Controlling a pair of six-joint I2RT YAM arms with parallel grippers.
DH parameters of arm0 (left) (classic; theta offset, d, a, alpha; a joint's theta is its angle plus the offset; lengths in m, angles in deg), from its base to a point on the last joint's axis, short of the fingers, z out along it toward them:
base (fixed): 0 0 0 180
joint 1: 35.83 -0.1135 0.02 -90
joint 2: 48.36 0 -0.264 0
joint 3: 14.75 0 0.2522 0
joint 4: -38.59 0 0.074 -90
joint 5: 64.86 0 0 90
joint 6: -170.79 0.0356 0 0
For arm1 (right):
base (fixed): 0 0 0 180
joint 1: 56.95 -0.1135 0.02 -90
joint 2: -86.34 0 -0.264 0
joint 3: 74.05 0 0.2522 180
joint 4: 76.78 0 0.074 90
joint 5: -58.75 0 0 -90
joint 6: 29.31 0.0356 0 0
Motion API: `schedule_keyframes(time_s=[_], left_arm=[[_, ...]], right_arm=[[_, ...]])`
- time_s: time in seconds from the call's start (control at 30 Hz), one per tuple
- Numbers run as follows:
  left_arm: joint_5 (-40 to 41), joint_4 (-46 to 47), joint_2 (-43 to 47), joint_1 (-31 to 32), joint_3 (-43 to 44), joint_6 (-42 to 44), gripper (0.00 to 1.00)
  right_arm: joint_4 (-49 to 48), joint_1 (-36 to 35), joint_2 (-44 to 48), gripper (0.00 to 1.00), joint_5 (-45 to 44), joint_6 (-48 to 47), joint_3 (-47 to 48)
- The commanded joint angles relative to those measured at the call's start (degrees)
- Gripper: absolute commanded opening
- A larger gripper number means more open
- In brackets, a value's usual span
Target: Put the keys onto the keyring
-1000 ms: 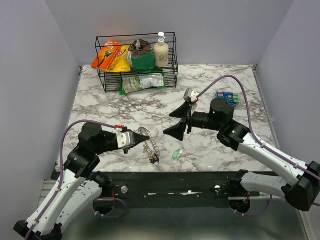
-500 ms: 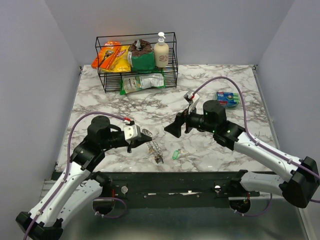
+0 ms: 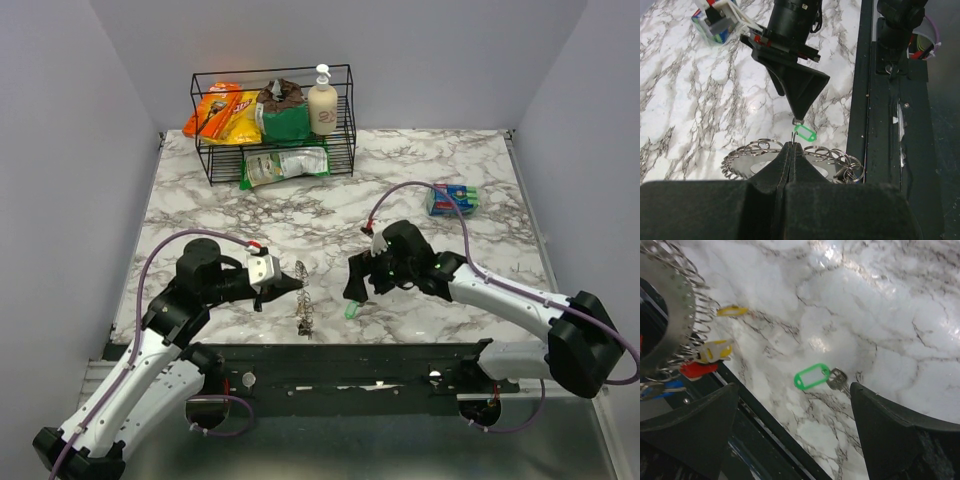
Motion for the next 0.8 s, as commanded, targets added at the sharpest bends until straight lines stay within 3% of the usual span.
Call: schedule_keyframes(time_s=[0.0,0.33,0.53,0.77], left_arm=[[0.44,2.11,1.26,0.17,-0.45,-0.31,0.0],[0.45,1.15,0.82,0.26,-0.45,0.13,0.0],[0.01,1.06,0.12,0.26,-0.45,-0.05,0.0],[0.27,0.79,0.29,0.26,-0.19,-0.14,0.0]], right_arm=[[8.41,-0.02,-3.11,0.99,-0.14,-3.9,1.53],[18.89,-2.92,-10.05,0.89,-10.86,-8.12,10.58],[20.29,-4.76,-14.36,0.71,-11.4,-11.02,14.01],[20.56,-6.26,-17.53,0.65,-11.22,-12.87,16.38]])
